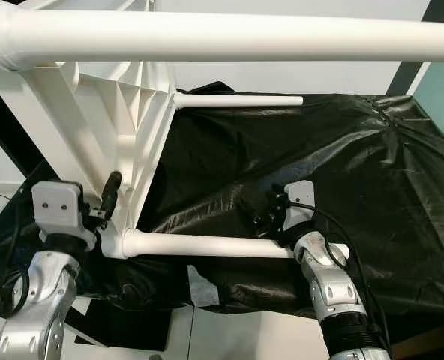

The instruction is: Building children table

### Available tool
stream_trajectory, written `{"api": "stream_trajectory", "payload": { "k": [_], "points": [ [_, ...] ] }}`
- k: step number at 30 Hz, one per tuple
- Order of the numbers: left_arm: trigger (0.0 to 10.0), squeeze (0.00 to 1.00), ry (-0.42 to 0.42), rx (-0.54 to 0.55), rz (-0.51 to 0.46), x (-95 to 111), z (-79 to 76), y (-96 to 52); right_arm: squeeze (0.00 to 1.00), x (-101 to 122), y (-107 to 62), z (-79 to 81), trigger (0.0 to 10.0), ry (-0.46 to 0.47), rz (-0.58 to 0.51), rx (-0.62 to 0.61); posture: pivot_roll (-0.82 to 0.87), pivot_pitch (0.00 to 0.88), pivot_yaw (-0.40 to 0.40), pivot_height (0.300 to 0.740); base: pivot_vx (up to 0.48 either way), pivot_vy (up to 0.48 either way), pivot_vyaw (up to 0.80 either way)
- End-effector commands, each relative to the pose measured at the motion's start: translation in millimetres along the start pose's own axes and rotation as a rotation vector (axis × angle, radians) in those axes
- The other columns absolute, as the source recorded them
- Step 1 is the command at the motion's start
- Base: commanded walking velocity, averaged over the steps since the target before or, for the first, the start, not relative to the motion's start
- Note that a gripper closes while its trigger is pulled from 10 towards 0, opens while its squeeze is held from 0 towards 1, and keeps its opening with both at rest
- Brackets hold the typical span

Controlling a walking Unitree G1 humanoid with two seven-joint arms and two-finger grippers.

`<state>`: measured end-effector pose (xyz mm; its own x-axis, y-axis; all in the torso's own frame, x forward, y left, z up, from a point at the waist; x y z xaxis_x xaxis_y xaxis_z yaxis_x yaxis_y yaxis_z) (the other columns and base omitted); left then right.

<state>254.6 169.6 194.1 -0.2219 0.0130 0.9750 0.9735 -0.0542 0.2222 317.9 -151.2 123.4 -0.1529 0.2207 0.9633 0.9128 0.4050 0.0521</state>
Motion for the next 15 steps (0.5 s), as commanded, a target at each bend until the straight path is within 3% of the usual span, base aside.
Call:
{"api": "stream_trajectory", "payload": {
  "k": [1, 9, 15],
  "points": [
    [10.0, 0.0, 0.012, 0.016, -0.015, 2, 0.7, -3.0, 0.0, -6, -2.1, 3.0, 10.0, 0.0, 0.022, 0.014, 0.06, 0.0, -0.009, 0.74, 0.0, 0.0, 0.0],
    [10.0, 0.0, -0.083, -0.125, -0.082, 18, -17.8, -8.4, 0.0, -8, -0.6, 7.5, 10.0, 0.004, 0.027, 0.029, 0.06, 0.0, -0.011, 0.74, 0.0, 0.0, 0.0],
    [10.0, 0.0, -0.167, -0.222, -0.06, 19, -28.0, -13.8, 0.0, -10, -1.3, 7.4, 10.0, 0.002, 0.033, 0.028, 0.07, 0.0, -0.011, 0.74, 0.0, 0.0, 0.0]
  ]
}}
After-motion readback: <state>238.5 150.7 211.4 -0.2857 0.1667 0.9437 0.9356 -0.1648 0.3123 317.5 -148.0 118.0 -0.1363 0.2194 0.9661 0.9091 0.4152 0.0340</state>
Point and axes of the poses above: a point about 5 cm out from each wrist's last joint towards the gripper, its own y axis pointing out of the wrist towards the gripper, its own x axis along the axis of the wrist's last joint, z = x × y, the point moved 2 cm from there along y, pointing out of the wrist towards the gripper, and after that the axes turned 11 degrees about -y, right-handed, at the moved point
